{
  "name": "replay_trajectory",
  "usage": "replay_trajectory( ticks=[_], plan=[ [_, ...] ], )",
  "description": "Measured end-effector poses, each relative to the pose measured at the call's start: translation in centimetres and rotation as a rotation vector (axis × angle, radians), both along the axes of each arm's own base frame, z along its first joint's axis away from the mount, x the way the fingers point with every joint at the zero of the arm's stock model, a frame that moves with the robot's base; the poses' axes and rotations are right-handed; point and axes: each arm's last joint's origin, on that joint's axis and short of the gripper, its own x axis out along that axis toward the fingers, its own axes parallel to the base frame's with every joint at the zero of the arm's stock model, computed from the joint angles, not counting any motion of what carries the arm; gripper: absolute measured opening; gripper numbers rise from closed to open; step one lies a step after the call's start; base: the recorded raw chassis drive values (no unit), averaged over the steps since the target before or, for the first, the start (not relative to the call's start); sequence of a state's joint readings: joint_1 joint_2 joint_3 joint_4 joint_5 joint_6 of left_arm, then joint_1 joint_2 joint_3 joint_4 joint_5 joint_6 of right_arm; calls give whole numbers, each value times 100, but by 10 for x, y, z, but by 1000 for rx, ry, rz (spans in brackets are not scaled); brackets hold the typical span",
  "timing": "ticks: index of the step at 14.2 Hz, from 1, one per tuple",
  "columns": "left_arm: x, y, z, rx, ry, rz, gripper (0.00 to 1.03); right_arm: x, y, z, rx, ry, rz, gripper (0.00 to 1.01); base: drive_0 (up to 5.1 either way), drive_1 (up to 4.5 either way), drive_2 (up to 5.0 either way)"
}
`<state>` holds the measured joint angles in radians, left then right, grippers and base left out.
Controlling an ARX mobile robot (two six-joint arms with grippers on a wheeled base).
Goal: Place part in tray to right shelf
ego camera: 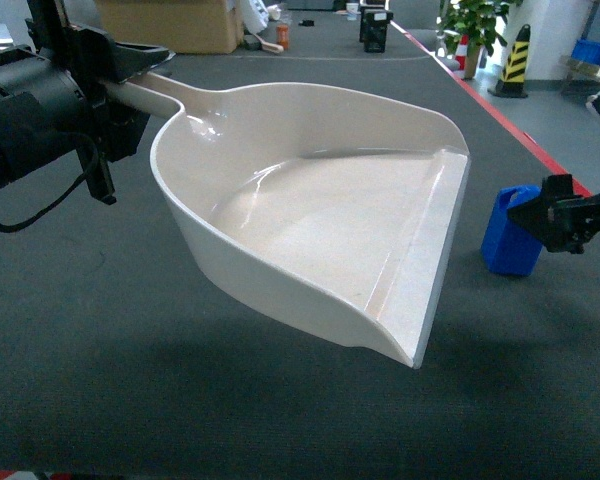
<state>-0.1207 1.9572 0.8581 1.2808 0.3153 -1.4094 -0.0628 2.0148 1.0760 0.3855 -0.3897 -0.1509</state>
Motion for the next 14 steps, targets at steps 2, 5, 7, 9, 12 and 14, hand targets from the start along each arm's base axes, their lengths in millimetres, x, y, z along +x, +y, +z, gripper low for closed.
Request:
replay_trajectory(
  ticks=[2,5,7,9,12,14],
  plan=[
    [0,0,0,0,0,0,12,19,14,-10,-22,23,10,98,0,0,0],
    [0,0,0,0,0,0,12,49,32,-27,-74,7,-40,90,0,0,0],
    [0,0,0,0,0,0,12,60,40,-26,-104,-13,-98,66,0,0,0],
    [0,0,0,0,1,0,12,47,40,-22,-129,-15,-193,46,0,0,0],
    [0,0,0,0,0,0,12,-12,36,48,-77,-160,-246,46,0,0,0],
    [0,0,0,0,0,0,12,-60,44,113,-4,-327,-185,46,0,0,0]
  ],
)
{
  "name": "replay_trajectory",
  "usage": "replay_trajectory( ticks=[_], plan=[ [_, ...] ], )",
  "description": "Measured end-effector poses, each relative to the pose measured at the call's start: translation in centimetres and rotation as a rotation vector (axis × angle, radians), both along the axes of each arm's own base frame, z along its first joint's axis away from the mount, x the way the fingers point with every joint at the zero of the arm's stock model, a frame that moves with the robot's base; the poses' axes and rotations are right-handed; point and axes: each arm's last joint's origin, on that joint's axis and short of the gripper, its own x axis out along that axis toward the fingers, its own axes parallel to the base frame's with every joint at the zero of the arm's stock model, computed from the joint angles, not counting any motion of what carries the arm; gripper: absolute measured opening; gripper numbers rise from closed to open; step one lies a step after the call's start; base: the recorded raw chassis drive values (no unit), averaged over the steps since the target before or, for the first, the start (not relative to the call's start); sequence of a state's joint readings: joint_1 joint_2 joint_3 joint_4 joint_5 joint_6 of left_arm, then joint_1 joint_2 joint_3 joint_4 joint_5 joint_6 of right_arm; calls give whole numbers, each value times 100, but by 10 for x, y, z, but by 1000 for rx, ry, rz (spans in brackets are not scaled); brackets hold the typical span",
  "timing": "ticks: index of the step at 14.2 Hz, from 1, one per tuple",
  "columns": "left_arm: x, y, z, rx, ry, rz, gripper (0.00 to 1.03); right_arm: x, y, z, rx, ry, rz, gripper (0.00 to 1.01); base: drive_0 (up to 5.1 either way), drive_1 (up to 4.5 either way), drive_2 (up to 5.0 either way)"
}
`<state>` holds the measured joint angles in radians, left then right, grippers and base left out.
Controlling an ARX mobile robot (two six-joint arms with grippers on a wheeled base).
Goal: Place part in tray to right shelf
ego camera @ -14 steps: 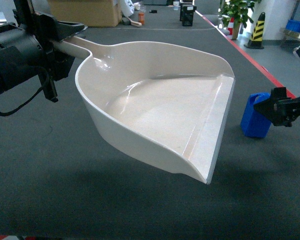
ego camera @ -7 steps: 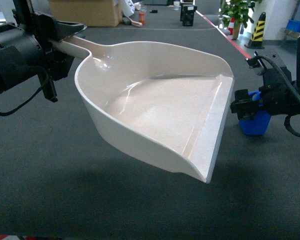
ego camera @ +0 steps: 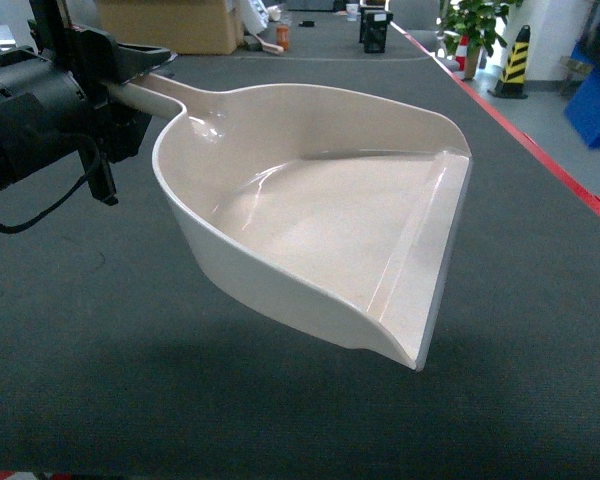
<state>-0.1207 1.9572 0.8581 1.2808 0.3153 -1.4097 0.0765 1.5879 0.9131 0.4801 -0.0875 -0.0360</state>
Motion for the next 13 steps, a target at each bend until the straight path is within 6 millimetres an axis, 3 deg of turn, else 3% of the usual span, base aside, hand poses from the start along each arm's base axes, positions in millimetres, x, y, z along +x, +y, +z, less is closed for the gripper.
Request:
replay_trajectory(
  ticks=[2,3,4,6,7,8,9,11,12,13],
  plan=[
    [0,0,0,0,0,0,12,-42,32,47,106,-141,205,46,0,0,0],
    [0,0,0,0,0,0,12,-56,54,60,175,-167,312,46,0,0,0],
    [0,0,0,0,0,0,12,-59,79,59,234,-143,372,46,0,0,0],
    [0,0,0,0,0,0,12,-48,125,24,271,-20,410,46,0,0,0],
    [0,0,0,0,0,0,12,-40,138,7,267,22,419,46,0,0,0],
    [0,0,0,0,0,0,12,-35,147,-8,259,40,416,58,0,0,0],
    [0,0,0,7,-1,1,12,-34,146,-9,253,42,390,69,0,0,0],
    [0,0,0,3,-1,1,12,-54,107,23,270,-78,307,95,0,0,0],
    [0,0,0,2,0,1,12,-75,80,42,277,-158,240,99,0,0,0],
    [0,0,0,2,0,1,12,-99,52,53,249,-243,140,97,0,0,0]
  ],
)
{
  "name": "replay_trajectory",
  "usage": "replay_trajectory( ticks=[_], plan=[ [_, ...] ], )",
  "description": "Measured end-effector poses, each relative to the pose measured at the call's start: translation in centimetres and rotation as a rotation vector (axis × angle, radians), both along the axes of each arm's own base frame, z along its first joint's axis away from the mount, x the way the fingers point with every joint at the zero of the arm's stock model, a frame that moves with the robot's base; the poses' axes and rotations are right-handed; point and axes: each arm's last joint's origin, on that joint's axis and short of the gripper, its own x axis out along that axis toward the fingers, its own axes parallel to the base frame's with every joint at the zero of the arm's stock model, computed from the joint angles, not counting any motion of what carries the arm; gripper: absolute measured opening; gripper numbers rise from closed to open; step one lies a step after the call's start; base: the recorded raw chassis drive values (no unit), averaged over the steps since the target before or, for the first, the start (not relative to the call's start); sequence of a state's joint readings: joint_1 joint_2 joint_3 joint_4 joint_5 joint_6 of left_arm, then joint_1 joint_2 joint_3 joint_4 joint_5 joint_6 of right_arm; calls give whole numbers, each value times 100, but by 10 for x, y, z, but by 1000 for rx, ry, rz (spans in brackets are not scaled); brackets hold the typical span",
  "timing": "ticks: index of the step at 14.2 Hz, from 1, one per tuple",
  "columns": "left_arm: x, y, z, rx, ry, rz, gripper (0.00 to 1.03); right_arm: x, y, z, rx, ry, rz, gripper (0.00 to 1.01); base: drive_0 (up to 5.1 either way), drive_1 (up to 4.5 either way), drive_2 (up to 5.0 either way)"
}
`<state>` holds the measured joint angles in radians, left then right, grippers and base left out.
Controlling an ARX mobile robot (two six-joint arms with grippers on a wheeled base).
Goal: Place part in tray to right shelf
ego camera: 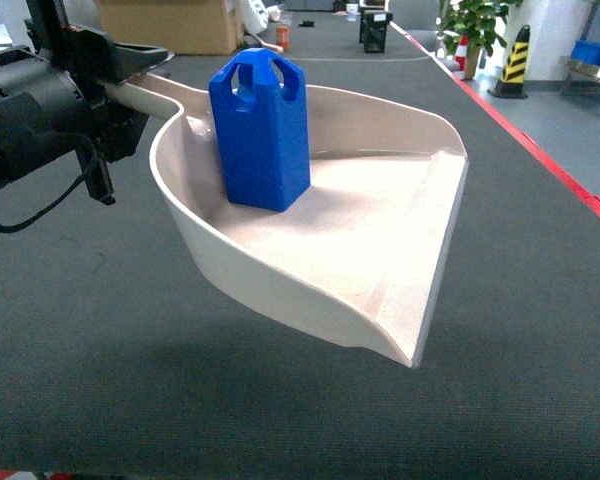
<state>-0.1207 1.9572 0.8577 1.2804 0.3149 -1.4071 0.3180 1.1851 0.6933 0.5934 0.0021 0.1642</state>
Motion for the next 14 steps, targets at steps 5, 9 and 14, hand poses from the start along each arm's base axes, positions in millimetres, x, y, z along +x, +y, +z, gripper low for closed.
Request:
replay_trajectory(
  ticks=[5,9,14],
  plan=[
    [0,0,0,0,0,0,12,-91,-61,-42,-161,-23,-234,98,93,-79,-7],
    [0,2,0,0,1,4,12,-90,-61,-43,-164,-14,-227,98,498,-271,-200],
    [0,0,0,0,-2,1,12,-90,-61,-43,-165,-14,-229,98,488,-258,-258]
  ],
)
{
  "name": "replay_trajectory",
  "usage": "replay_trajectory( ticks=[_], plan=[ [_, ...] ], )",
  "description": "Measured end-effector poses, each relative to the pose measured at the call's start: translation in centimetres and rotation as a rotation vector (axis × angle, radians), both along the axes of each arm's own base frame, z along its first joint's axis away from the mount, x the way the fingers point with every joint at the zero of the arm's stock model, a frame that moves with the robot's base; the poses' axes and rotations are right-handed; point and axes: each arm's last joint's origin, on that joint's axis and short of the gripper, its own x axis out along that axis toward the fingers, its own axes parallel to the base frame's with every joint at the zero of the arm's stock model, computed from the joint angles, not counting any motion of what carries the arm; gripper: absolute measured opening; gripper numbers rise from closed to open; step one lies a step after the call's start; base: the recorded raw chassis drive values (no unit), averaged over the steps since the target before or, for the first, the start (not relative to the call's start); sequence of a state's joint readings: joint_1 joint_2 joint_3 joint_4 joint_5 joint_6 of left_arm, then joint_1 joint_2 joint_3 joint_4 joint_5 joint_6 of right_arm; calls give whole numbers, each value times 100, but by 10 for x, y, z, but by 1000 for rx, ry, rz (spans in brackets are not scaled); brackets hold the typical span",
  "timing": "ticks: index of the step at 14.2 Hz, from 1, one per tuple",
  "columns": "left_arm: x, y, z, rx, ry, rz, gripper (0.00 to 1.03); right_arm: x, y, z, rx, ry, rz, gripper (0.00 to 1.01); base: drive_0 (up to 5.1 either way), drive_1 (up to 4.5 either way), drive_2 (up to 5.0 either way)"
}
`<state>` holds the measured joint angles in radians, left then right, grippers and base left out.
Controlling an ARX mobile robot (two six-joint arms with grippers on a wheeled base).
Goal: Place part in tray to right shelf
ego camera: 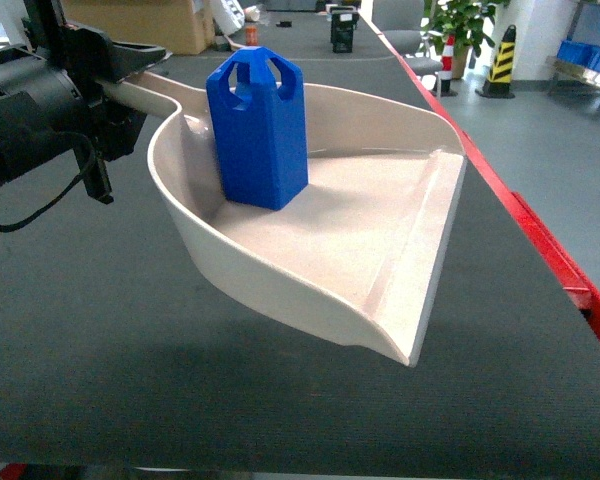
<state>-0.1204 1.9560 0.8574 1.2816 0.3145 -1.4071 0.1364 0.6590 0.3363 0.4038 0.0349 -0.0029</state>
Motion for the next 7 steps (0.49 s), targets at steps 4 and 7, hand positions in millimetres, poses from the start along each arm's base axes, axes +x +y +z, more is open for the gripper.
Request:
replay_trajectory(
  ticks=[4,7],
  plan=[
    [0,0,0,1,2,1,12,0,0,0,-2,0,1,98,497,-248,-248],
    [0,0,0,0,-2,-1,12,0,0,0,-2,0,1,98,496,-250,-250]
  ],
)
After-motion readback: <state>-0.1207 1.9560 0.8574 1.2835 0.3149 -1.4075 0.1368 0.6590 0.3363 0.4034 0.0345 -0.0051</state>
